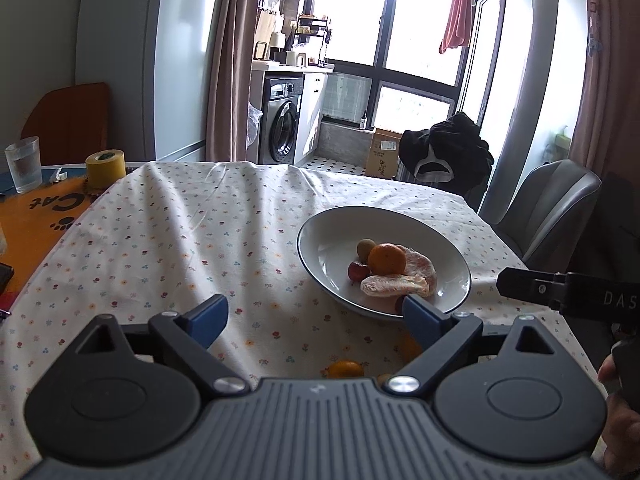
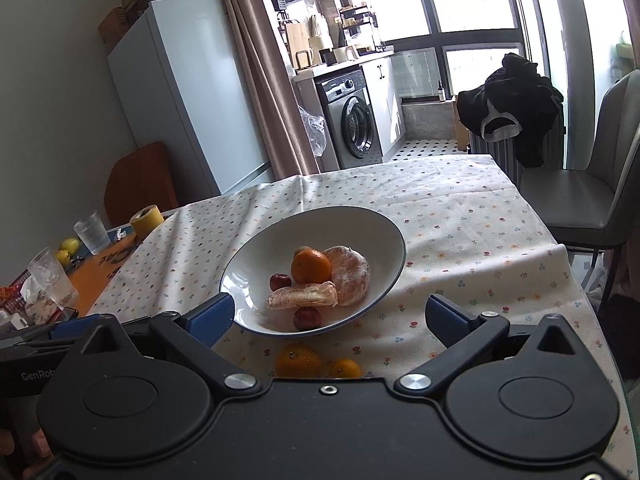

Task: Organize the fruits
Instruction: 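Withdraw both open tools toward the kiwi and mandarins on the cloth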

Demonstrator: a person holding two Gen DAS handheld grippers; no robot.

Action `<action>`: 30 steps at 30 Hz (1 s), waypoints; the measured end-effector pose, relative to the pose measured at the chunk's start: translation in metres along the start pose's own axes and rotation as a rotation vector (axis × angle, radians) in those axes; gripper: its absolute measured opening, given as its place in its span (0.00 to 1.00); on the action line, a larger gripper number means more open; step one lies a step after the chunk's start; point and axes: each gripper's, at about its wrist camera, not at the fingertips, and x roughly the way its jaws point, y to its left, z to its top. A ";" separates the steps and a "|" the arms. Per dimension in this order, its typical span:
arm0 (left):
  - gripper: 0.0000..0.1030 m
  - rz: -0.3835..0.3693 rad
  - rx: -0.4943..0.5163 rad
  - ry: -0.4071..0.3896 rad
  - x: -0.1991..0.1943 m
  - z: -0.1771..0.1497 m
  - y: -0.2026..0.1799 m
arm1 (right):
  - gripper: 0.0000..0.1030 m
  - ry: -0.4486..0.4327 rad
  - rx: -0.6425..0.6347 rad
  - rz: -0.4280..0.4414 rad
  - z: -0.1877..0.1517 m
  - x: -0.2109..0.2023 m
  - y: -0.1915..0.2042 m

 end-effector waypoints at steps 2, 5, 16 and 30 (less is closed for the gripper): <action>0.90 -0.001 0.004 -0.003 -0.006 -0.002 0.000 | 1.00 -0.001 -0.002 0.004 -0.002 -0.004 0.001; 0.90 0.000 -0.001 -0.007 -0.013 -0.004 0.001 | 1.00 -0.003 -0.007 0.011 -0.004 -0.010 0.001; 0.90 -0.038 -0.010 -0.024 -0.028 -0.014 -0.003 | 1.00 -0.005 -0.011 0.015 -0.014 -0.022 -0.003; 0.72 -0.067 0.004 -0.005 -0.035 -0.030 -0.014 | 0.98 -0.004 -0.036 0.049 -0.031 -0.033 -0.010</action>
